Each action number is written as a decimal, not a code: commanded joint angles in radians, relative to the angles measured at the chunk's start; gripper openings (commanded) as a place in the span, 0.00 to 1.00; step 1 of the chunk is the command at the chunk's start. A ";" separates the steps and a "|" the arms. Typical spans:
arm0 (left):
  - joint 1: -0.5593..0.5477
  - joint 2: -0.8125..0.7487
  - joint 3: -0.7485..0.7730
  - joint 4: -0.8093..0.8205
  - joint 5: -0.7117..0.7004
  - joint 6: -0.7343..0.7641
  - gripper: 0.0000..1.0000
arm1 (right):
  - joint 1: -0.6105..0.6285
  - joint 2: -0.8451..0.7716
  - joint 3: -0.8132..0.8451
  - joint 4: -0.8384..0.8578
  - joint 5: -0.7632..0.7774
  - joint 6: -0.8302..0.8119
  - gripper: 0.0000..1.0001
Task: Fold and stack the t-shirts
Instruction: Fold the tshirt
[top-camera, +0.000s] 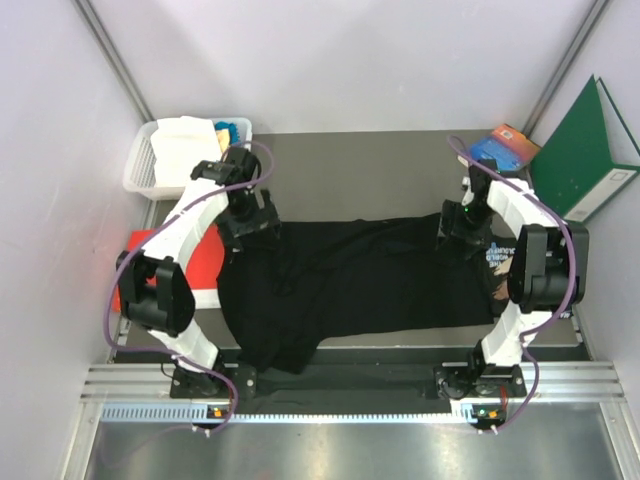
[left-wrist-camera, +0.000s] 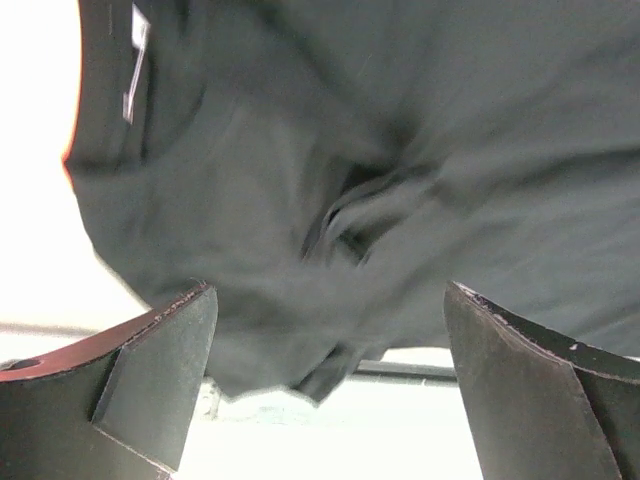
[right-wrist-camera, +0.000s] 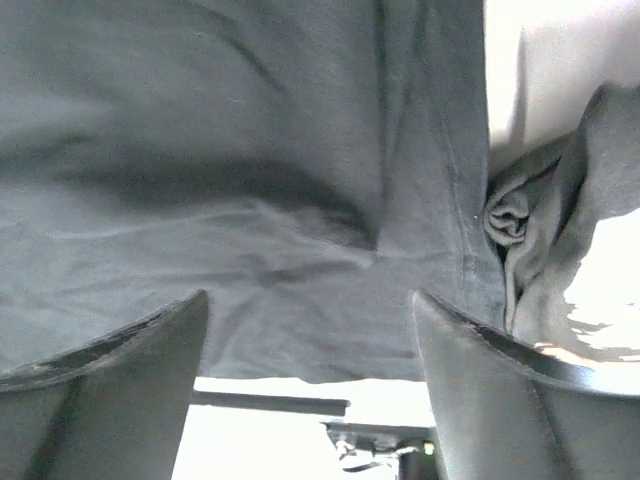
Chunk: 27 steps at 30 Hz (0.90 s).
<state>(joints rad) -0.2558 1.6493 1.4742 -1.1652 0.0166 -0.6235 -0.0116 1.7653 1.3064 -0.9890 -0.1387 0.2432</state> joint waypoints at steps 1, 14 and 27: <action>-0.003 0.141 0.138 0.071 -0.049 0.051 0.99 | 0.033 -0.055 0.163 -0.017 -0.001 -0.042 0.87; -0.039 0.337 0.141 0.176 0.072 0.056 0.60 | 0.032 0.091 0.318 0.046 -0.036 -0.032 0.87; -0.056 0.233 0.132 0.078 0.014 0.054 0.00 | 0.035 0.122 0.327 0.053 -0.071 -0.035 0.87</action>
<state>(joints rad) -0.3122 2.0064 1.6028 -1.0340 0.0612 -0.5625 0.0128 1.8820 1.5860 -0.9581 -0.1894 0.2123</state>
